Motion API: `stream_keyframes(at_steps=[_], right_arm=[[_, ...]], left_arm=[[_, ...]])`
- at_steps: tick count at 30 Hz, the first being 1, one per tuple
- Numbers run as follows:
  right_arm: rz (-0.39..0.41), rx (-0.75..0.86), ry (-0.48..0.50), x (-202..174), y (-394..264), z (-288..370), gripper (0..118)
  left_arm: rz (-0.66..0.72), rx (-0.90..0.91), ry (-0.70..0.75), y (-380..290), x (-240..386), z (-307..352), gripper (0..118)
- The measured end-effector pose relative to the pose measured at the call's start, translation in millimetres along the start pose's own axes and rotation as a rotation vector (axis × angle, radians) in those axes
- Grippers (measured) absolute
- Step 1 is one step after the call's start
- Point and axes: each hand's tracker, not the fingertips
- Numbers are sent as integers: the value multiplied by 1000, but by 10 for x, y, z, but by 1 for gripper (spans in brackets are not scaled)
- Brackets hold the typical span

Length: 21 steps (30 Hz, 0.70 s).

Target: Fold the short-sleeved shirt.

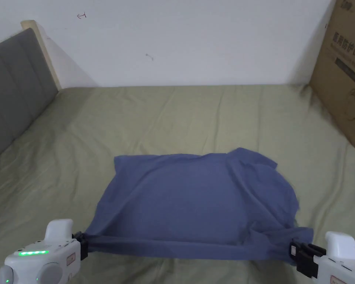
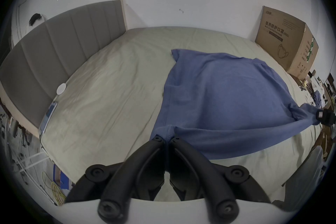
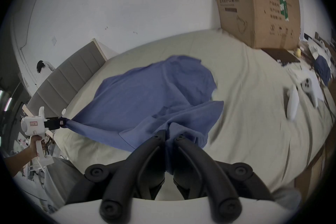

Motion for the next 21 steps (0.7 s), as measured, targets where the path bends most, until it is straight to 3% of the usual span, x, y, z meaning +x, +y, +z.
stream_keyframes(at_steps=[6, 12, 16, 17, 18, 19, 20, 21], right_arm=[[-20, -100, -46, -20, -433, -25, 6], [-116, -195, -120, 31, -675, -210, 6], [-96, -219, -163, -54, -640, -254, 6], [-84, -218, -171, -96, -594, -228, 17], [-72, -205, -171, -145, -520, -176, 36], [-53, -190, -173, -178, -448, -132, 59], [-38, -170, -165, -224, -372, -63, 89], [-30, -123, -153, -262, -272, 2, 100]], left_arm=[[9, -73, 11, -343, -34, -52, 2], [-1, -185, 14, -567, -44, -283, 2], [39, -190, 15, -477, -45, -237, 5], [53, -210, 0, -429, -62, -214, 11], [69, -215, -9, -384, -79, -168, 22], [90, -193, -25, -348, -107, -132, 43], [110, -177, -60, -271, -121, -63, 74], [130, -154, -96, -175, -115, 26, 86]])
